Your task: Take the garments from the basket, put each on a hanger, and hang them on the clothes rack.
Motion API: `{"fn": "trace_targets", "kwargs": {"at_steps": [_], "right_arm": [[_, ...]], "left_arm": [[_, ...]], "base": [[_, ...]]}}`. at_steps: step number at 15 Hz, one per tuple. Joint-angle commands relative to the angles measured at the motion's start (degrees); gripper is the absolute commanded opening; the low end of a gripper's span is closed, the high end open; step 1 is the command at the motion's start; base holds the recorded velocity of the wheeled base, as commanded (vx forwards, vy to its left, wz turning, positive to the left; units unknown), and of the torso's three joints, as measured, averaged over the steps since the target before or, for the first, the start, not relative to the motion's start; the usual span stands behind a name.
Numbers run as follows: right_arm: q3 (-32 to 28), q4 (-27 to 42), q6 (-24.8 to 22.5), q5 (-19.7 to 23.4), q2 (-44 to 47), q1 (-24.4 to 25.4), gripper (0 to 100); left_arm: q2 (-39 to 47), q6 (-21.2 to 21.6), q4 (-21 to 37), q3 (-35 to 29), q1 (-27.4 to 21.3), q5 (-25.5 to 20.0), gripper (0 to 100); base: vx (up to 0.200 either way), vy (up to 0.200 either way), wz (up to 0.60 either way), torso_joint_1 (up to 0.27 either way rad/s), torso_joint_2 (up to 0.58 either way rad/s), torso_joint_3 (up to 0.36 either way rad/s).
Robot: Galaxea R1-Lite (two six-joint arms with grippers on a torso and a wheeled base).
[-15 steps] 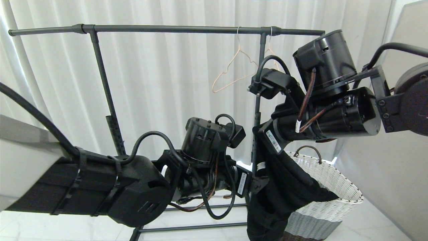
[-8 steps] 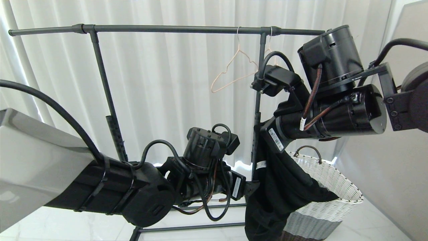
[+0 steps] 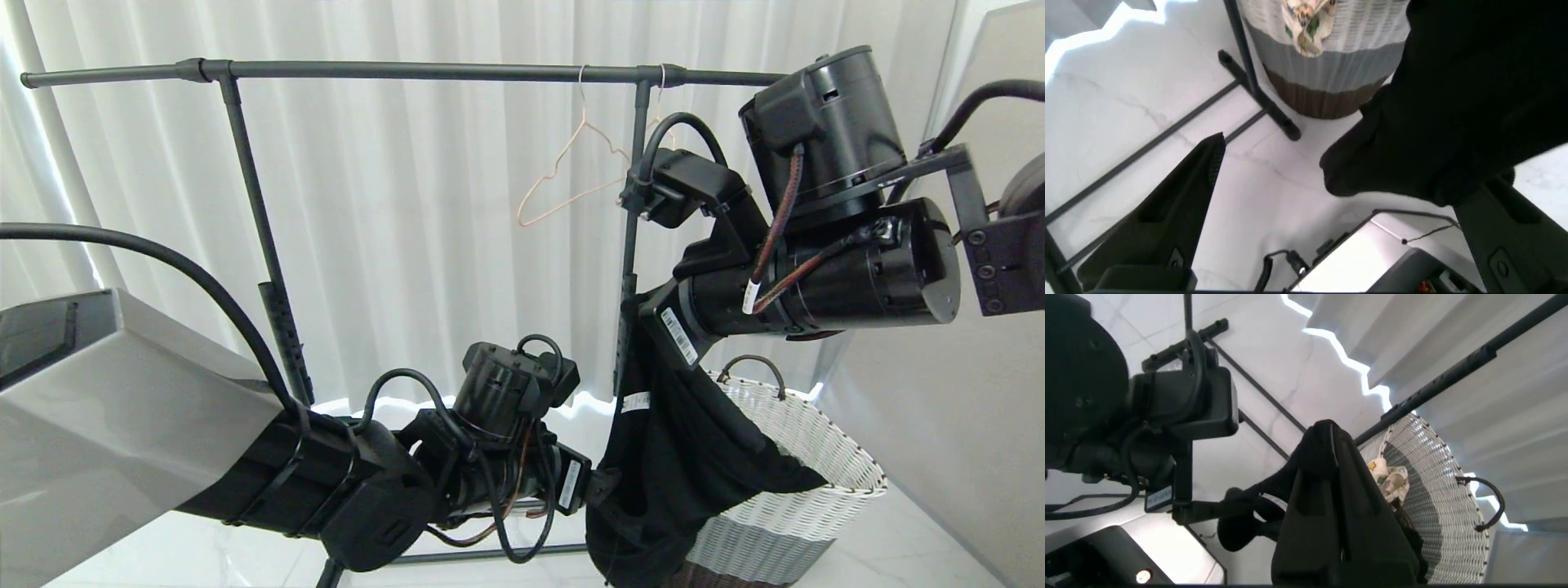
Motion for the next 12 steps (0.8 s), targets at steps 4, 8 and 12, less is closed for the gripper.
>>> {"fn": "trace_targets", "kwargs": {"at_steps": [4, 8, 12], "right_arm": [[0.1, 0.05, -0.01, 0.01, -0.22, 0.5, 0], [0.1, 0.05, -0.01, -0.08, -0.4, 0.5, 0], [0.54, 0.14, 0.25, -0.16, -0.58, 0.5, 0]], "left_arm": [[-0.13, -0.01, -0.67, 0.69, 0.01, 0.0, 100], [-0.21, 0.08, -2.52, 1.74, -0.08, 0.18, 0], [-1.53, 0.08, -3.04, 4.82, -0.25, 2.2, 0]], "base": [[0.0, 0.0, 0.0, 0.0, 0.0, 0.0], [0.0, 0.0, 0.0, 0.0, 0.0, 0.0], [0.0, 0.0, 0.0, 0.0, 0.0, 0.0]]}}
